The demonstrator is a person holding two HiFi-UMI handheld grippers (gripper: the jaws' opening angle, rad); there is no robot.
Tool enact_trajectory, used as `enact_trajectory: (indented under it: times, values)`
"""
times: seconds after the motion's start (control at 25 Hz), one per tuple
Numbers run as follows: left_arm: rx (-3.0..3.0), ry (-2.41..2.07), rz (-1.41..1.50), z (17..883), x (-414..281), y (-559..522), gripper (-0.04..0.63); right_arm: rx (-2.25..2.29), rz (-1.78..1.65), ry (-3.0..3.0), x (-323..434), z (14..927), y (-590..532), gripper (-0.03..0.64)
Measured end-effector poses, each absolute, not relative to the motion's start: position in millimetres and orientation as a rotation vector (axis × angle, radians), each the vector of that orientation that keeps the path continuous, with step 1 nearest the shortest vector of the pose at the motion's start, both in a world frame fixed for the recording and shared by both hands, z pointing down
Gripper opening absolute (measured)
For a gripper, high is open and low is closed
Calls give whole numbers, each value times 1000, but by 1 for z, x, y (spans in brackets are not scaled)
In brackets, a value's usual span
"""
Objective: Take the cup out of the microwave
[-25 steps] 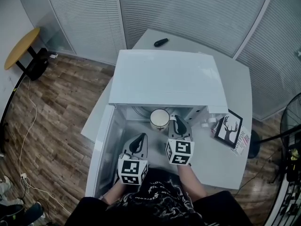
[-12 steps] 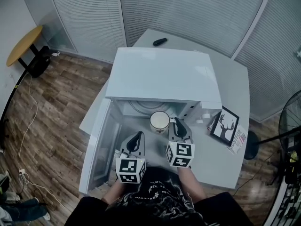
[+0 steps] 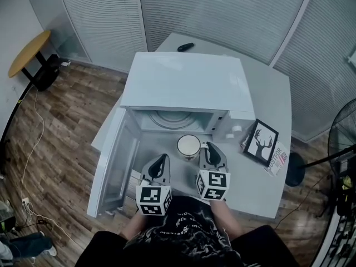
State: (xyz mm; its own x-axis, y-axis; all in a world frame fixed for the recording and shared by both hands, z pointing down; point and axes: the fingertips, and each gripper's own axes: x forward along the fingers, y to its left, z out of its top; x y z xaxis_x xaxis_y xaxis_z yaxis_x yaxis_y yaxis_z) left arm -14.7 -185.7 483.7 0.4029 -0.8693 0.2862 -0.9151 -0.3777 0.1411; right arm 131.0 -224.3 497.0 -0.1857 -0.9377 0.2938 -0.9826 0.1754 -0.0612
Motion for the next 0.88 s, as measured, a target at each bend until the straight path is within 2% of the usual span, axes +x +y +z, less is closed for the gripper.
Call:
enact_trajectory:
  times: [0.88]
  values:
    - [2391, -1559, 271, 486, 16, -141, 6, 1929, 386, -2233, 179, 497, -157, 48]
